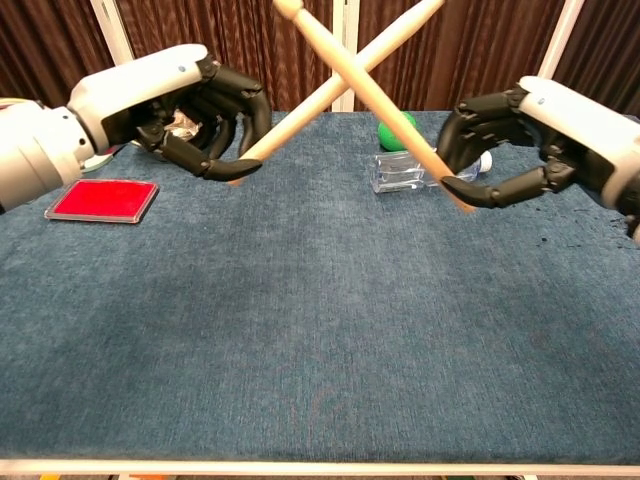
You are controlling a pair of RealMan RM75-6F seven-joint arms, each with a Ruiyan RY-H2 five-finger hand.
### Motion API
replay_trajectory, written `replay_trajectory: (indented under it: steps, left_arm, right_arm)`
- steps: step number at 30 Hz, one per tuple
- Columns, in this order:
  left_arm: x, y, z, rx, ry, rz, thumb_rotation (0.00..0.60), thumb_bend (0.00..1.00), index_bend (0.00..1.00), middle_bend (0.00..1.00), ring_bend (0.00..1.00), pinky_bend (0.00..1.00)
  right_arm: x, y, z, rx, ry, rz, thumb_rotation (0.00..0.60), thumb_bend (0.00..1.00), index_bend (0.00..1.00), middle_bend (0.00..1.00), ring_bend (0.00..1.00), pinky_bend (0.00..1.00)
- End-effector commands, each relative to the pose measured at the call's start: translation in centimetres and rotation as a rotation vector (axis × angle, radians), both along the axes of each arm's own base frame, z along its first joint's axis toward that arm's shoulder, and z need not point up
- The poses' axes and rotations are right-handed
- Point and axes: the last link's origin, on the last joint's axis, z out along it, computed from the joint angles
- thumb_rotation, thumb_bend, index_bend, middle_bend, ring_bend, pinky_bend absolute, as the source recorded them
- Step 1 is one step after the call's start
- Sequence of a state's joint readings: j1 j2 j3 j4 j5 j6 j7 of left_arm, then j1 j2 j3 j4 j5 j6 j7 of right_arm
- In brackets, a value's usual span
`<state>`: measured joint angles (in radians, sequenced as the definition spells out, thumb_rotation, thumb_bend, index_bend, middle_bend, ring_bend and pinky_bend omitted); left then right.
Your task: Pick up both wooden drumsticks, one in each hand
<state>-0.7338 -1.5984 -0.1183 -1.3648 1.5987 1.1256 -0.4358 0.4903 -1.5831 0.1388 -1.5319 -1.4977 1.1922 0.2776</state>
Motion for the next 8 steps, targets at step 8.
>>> replay_trajectory:
  steps: [8]
  left_arm:
    - [0.63,0.00,-0.12,-0.009,-0.007,-0.010,0.600,0.55,0.66,0.72,0.68,0.82]
  right_arm:
    - [1.61,-0.68,-0.64,-0.009,-0.042,0.004,0.600,0.83,0.76,0.67,0.42,0.34]
